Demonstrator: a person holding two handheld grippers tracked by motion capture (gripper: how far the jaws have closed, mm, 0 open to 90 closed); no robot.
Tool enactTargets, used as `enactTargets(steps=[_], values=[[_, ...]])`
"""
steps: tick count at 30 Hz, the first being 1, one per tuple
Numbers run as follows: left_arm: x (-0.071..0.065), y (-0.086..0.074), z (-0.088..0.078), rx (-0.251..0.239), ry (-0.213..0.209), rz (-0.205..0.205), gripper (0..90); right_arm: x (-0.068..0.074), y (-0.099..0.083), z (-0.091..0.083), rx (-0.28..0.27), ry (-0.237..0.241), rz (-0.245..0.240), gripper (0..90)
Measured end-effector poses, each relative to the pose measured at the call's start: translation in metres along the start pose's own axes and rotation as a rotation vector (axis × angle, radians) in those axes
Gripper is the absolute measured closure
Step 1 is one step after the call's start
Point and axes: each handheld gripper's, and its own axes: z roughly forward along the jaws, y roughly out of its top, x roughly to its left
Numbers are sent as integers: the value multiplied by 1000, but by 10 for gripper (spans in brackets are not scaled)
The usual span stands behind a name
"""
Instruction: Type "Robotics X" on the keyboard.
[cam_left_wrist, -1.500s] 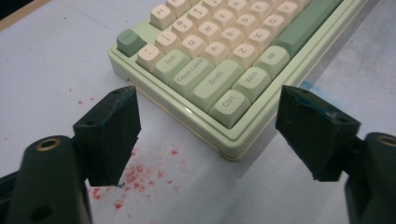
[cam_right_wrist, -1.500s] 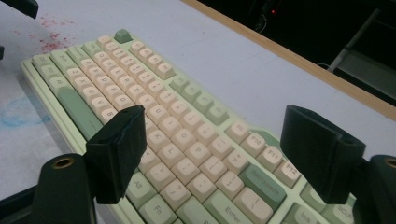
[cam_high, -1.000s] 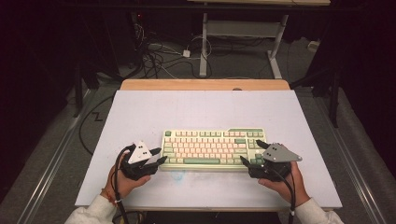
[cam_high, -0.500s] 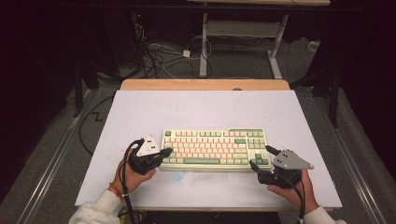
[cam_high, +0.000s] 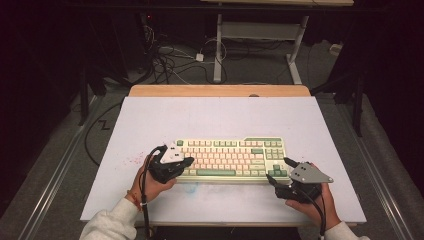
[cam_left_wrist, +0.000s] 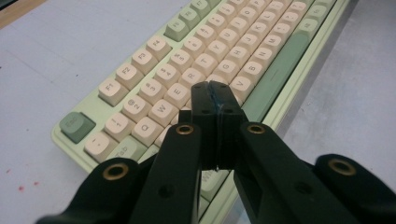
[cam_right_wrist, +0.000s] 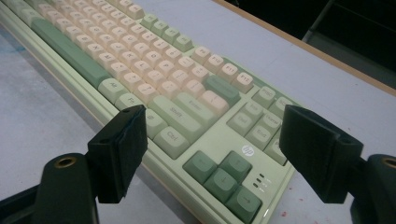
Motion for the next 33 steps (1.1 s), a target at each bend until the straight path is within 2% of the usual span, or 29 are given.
enactTargets(steps=[12, 18, 26, 33], values=[[-2, 18, 17, 25, -24, 25, 873, 2, 1, 2, 14, 7, -1, 238], [-6, 26, 29, 62, -40, 60, 874, 4, 1, 3, 14, 11, -11, 239], [-12, 35, 44, 88, -67, 77, 873, 7, 1, 5, 27, 18, -22, 239], [-20, 42, 58, 126, -87, 108, 868, 8, 1, 5, 34, 22, -31, 240]])
